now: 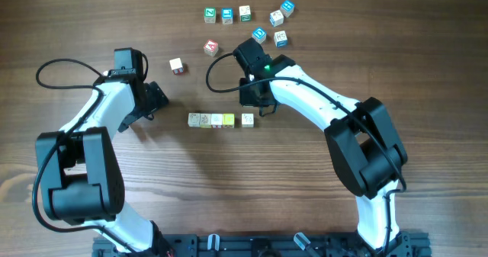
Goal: Form a horizontal line
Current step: 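Carry the '3' block to the right end of the row, right gripper, then lower the '3' block beside the yellow block and push it against the row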
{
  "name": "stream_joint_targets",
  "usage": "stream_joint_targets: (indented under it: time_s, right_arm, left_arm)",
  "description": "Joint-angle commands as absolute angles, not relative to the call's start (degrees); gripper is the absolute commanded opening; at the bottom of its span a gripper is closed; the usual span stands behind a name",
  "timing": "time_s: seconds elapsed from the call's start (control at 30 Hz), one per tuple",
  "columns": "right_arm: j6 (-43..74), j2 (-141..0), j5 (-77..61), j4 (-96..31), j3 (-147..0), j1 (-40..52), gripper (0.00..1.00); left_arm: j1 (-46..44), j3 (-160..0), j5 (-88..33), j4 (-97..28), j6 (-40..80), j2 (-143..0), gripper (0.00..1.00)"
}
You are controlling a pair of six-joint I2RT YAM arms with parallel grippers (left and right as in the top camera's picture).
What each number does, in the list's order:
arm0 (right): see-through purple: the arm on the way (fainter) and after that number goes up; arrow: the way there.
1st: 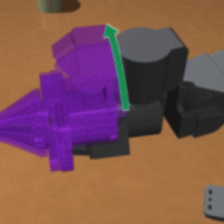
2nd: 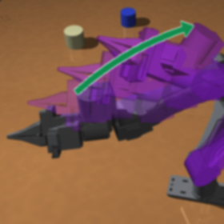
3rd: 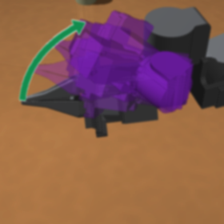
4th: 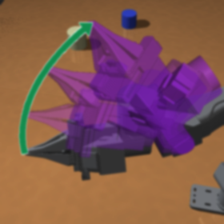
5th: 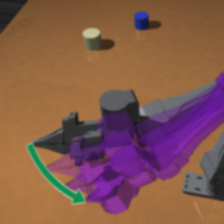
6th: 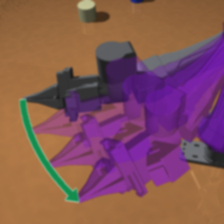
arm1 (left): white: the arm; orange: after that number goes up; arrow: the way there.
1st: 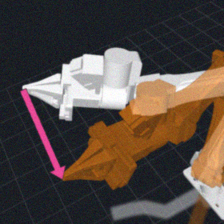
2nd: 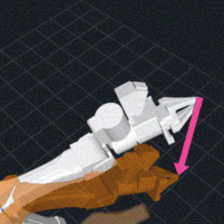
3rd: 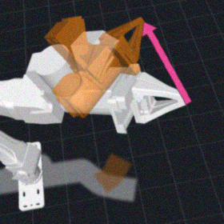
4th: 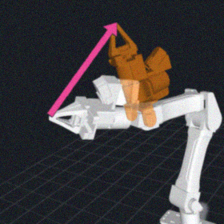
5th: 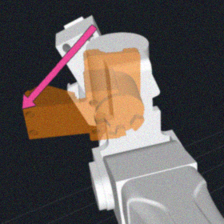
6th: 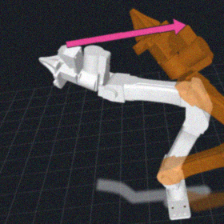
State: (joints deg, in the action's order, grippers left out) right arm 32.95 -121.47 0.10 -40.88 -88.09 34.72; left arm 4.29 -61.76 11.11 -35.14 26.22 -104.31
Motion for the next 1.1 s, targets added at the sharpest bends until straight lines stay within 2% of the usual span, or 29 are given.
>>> stream_joint_targets:
  time_s: [0.0,0.3,0.6,1.07]
  right_arm:
    - [32.97,-119.81,1.32,-40.97,-87.59,34.81,0.07]
    - [33.04,-119.81,1.19,-45.23,-87.59,34.81,0.08]
    - [33.01,-119.81,-7.4,-50.5,-87.59,34.87,0.08]
    - [34.57,-119.81,-10.13,-50.96,-87.59,35.73,0.06]
  left_arm:
    - [4.4,-61.39,11.42,-35.11,26.17,-104.68,1.0]
    - [4.4,-61.39,11.42,-35.11,26.17,-104.68,1.0]
    - [4.4,-61.39,11.42,-35.11,26.17,-104.68,1.0]
    - [4.4,-61.39,11.42,-35.11,26.17,-104.68,1.0]
